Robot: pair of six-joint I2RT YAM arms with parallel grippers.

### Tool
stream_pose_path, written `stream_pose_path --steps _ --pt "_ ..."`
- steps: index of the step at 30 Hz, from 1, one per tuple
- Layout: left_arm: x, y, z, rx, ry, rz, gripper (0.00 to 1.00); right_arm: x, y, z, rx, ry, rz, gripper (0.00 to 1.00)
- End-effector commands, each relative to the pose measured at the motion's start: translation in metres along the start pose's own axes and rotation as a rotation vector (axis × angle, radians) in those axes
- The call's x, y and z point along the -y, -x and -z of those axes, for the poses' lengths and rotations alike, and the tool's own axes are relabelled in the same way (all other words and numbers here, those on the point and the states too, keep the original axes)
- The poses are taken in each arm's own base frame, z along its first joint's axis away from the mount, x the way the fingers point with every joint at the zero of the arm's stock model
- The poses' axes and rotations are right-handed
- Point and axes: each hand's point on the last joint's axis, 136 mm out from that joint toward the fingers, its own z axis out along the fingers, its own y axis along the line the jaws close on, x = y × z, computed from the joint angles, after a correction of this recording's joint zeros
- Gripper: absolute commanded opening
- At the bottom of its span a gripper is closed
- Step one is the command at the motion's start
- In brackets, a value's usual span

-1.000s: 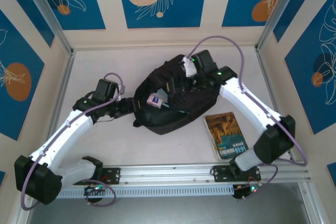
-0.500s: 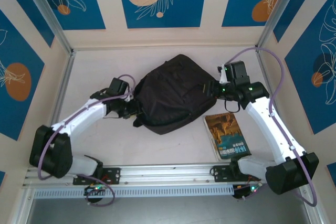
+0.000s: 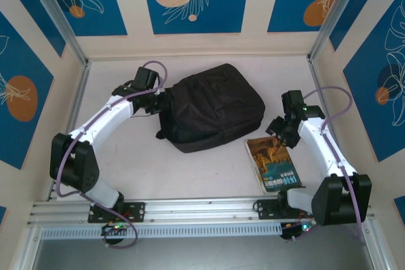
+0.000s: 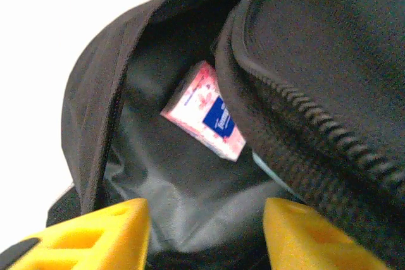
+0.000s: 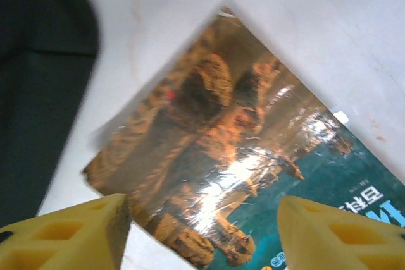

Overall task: Pack the student bag
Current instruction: Close the student bag at the center of the table, then move the book to the bottom-right of the table.

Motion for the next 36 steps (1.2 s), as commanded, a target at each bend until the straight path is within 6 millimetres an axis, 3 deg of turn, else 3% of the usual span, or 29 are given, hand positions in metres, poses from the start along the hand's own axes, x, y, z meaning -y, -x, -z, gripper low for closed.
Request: stream_pose_path --steps 1,5,9,12,15,19,26,36 --pt "-0.008 -0.004 0.021 0.022 0.036 0.014 0.55 0.024 -0.002 -0.015 -0.024 -0.084 -0.121 0.69" --pt "-0.008 -0.017 0.047 0.070 0.067 -0.032 0.56 0.033 0.001 -0.029 -0.063 -0.100 -0.210 0.73" --pt "0.008 -0.033 0.068 0.083 0.069 -0.122 0.57 0.044 0.002 -0.044 -0.122 -0.147 -0.277 0.75" --pt "0.024 -0.045 0.074 0.065 0.036 -0.184 0.57 0.056 0.005 -0.053 -0.168 -0.206 -0.268 0.76" --pt "0.044 -0.058 0.075 0.030 -0.049 -0.216 0.57 0.055 0.008 -0.059 -0.204 -0.182 -0.220 0.77" --pt "0.065 -0.073 0.072 -0.012 -0.165 -0.231 0.57 0.036 0.005 -0.064 -0.247 -0.051 -0.213 0.78" --pt "0.093 -0.095 0.062 -0.100 -0.335 -0.259 0.57 0.000 -0.026 -0.071 -0.436 0.136 -0.282 0.76" --pt "0.115 -0.138 0.032 -0.308 -0.392 -0.316 0.58 -0.045 -0.069 -0.068 -0.500 0.188 -0.198 0.73"
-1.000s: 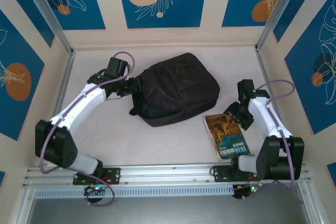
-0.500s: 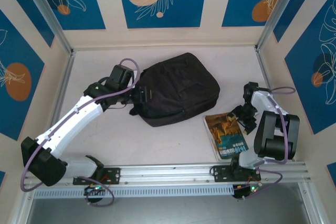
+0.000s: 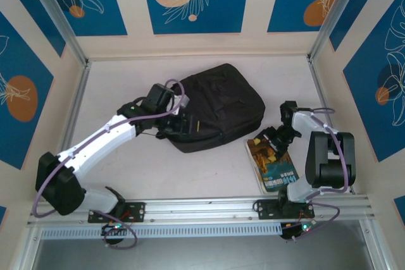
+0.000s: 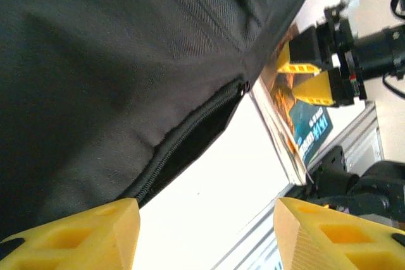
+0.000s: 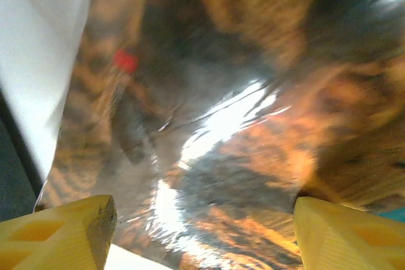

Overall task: Pack the student bag
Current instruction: Move the book to the bottom-right of the table.

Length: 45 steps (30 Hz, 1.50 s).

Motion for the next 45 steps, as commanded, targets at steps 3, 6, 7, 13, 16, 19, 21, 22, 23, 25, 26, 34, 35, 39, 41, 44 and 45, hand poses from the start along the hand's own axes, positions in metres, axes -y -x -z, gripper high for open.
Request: stream_pose_path --steps 3,6,7,13,16,19,21,22,23,25,26,34,35,39,41,44,45 --pt "0.024 -0.016 -0.026 -0.126 -0.062 -0.079 0.58 -0.023 -0.037 -0.021 -0.102 0.049 0.016 0.73" --pt "0.027 -0.013 -0.036 -0.136 -0.063 -0.084 0.58 -0.037 -0.047 -0.026 -0.132 0.058 0.088 0.71" --pt "0.028 -0.011 -0.039 -0.138 -0.062 -0.088 0.58 -0.037 -0.046 -0.022 -0.113 0.034 0.110 0.70" --pt "0.045 -0.009 -0.070 -0.205 -0.059 -0.127 0.58 -0.039 -0.015 0.046 0.145 0.103 0.163 0.66" --pt "0.058 -0.010 -0.087 -0.227 -0.074 -0.148 0.58 -0.006 0.001 0.064 0.209 0.054 0.024 0.68" --pt "0.076 -0.011 -0.107 -0.264 -0.082 -0.191 0.58 0.034 0.003 0.075 0.278 -0.086 -0.129 0.71" --pt "0.088 -0.011 -0.118 -0.291 -0.083 -0.224 0.58 0.063 0.001 0.084 0.346 -0.203 -0.225 0.71" --pt "0.093 -0.009 -0.122 -0.298 -0.085 -0.233 0.58 0.073 0.001 0.086 0.369 -0.241 -0.256 0.70" --pt "0.098 -0.007 -0.125 -0.305 -0.090 -0.241 0.58 0.086 0.001 0.088 0.398 -0.283 -0.292 0.70" --pt "0.104 -0.003 -0.129 -0.310 -0.089 -0.247 0.58 0.107 0.001 0.089 0.437 -0.354 -0.351 0.70" --pt "0.106 -0.001 -0.129 -0.309 -0.089 -0.249 0.58 0.116 0.002 0.087 0.440 -0.373 -0.391 0.71" --pt "0.090 -0.011 -0.119 -0.329 -0.037 -0.260 0.58 0.111 0.010 0.041 0.308 -0.259 -0.473 0.79" --pt "0.088 -0.013 -0.118 -0.328 -0.031 -0.258 0.58 0.107 0.012 0.035 0.275 -0.249 -0.455 0.78" --pt "0.074 -0.022 -0.113 -0.325 -0.010 -0.233 0.58 0.085 0.011 0.020 0.184 -0.237 -0.371 0.73" --pt "0.067 -0.026 -0.112 -0.326 0.002 -0.221 0.58 0.071 0.012 0.018 0.191 -0.236 -0.303 0.70" --pt "0.057 -0.030 -0.107 -0.321 0.023 -0.207 0.58 0.047 0.008 0.012 0.177 -0.204 -0.210 0.66" --pt "0.053 -0.031 -0.106 -0.319 0.032 -0.200 0.58 0.042 0.005 0.008 0.164 -0.208 -0.185 0.65"
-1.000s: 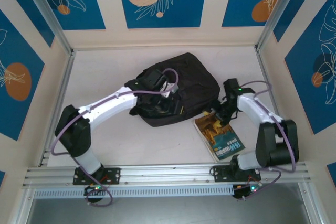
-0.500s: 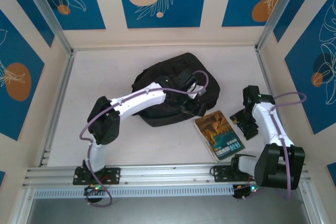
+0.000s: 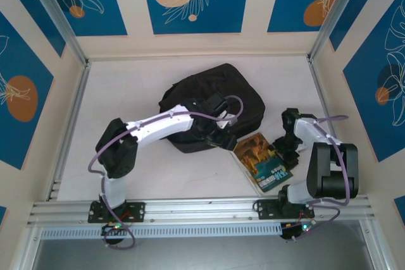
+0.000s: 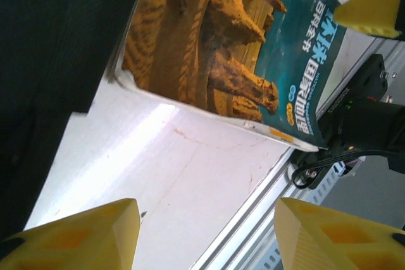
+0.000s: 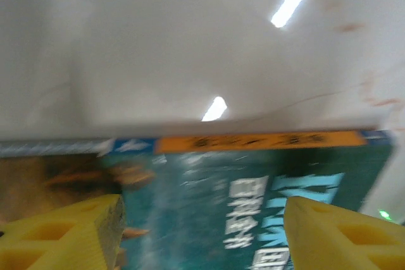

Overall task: Pack the student bag
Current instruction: Move the book to the bottom-right of the table, then rotate the book at the bottom-right of the table.

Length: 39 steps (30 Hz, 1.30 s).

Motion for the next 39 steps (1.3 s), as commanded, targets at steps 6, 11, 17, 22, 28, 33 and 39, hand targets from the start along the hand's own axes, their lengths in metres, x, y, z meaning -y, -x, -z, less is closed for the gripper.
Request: stream_pose_path --steps 6,11,17,22,28,33,39 --pt "-0.015 -0.014 0.023 0.046 0.035 0.044 0.58 -0.047 -0.051 -0.007 -0.106 0.083 0.238 0.63" --pt "-0.027 -0.032 0.024 0.042 0.045 0.091 0.59 -0.066 -0.088 -0.011 -0.170 0.159 0.400 0.59" --pt "-0.041 -0.044 0.017 0.042 0.037 0.177 0.59 -0.090 -0.130 -0.008 -0.243 0.251 0.526 0.55" --pt "-0.050 -0.053 0.012 0.043 0.041 0.237 0.58 -0.121 -0.156 0.005 -0.324 0.388 0.647 0.53" --pt "-0.061 -0.058 0.006 0.062 0.013 0.314 0.59 -0.133 -0.143 0.047 -0.176 0.451 0.850 0.52" --pt "-0.059 -0.040 -0.006 0.117 -0.043 0.346 0.61 -0.103 -0.063 0.066 0.123 0.306 0.761 0.66" --pt "-0.043 -0.014 -0.025 0.127 -0.122 0.352 0.62 -0.075 -0.008 0.052 0.163 0.211 0.605 0.81"
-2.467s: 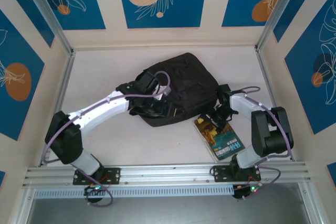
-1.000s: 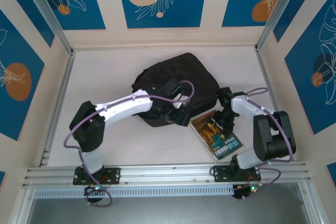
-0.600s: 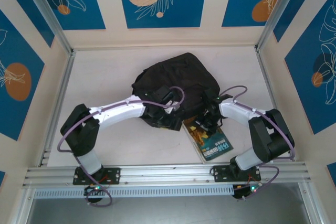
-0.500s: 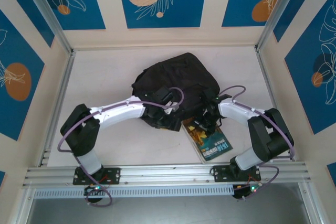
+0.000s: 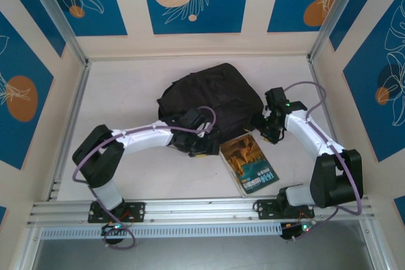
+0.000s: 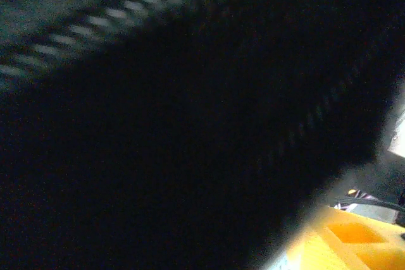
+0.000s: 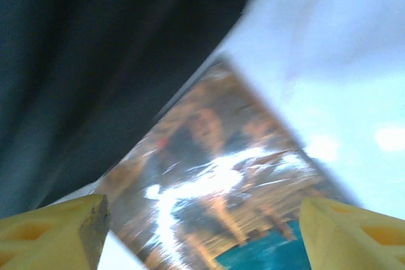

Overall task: Pack the student bag
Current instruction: Rotate the book at the bottom-right of the table.

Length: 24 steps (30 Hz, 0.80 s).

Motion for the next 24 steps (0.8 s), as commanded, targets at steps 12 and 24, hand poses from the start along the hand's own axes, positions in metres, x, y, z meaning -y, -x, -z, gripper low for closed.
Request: stream_pose_path --steps 12,24 --pt "0.051 0.023 -0.057 -0.065 -0.079 -0.026 0.62 0.051 -0.018 -0.031 -0.119 0.033 -0.215 0.82" --pt "0.072 0.059 -0.081 -0.066 -0.049 -0.044 0.61 0.056 -0.042 -0.046 -0.208 0.029 -0.243 0.80"
